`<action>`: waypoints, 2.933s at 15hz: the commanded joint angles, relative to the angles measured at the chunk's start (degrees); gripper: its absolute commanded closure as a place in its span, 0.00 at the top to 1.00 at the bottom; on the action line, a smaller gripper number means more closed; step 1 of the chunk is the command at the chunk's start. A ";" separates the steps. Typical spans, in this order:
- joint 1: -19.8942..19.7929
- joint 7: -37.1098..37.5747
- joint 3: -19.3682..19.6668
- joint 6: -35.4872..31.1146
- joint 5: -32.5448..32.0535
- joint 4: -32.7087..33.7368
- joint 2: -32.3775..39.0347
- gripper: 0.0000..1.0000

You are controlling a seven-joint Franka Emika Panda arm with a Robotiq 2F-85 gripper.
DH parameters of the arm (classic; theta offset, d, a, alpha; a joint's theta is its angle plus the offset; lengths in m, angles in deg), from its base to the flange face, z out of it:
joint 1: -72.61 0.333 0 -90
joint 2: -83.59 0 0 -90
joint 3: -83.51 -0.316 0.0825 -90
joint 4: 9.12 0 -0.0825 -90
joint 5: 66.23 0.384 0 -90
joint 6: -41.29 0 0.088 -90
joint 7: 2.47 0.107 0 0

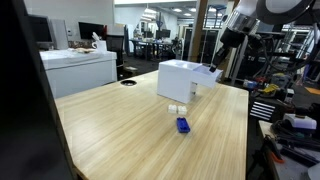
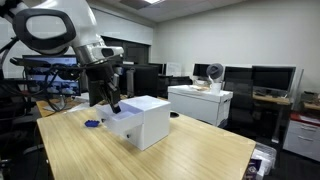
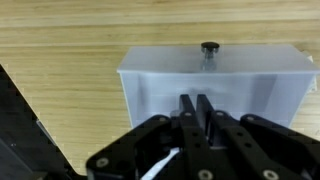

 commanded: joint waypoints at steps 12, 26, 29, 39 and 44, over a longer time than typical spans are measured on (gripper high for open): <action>-4.66 9.45 -7.19 11.17 -8.22 5.60 4.45 0.01; -1.51 12.64 -6.15 12.69 -6.74 6.82 2.41 0.01; -0.42 11.77 -6.14 7.93 -4.65 6.70 1.41 0.01; 10.82 1.10 -4.82 6.40 13.34 4.11 -1.05 0.01; 12.47 1.37 -6.52 5.33 13.04 2.60 1.13 0.32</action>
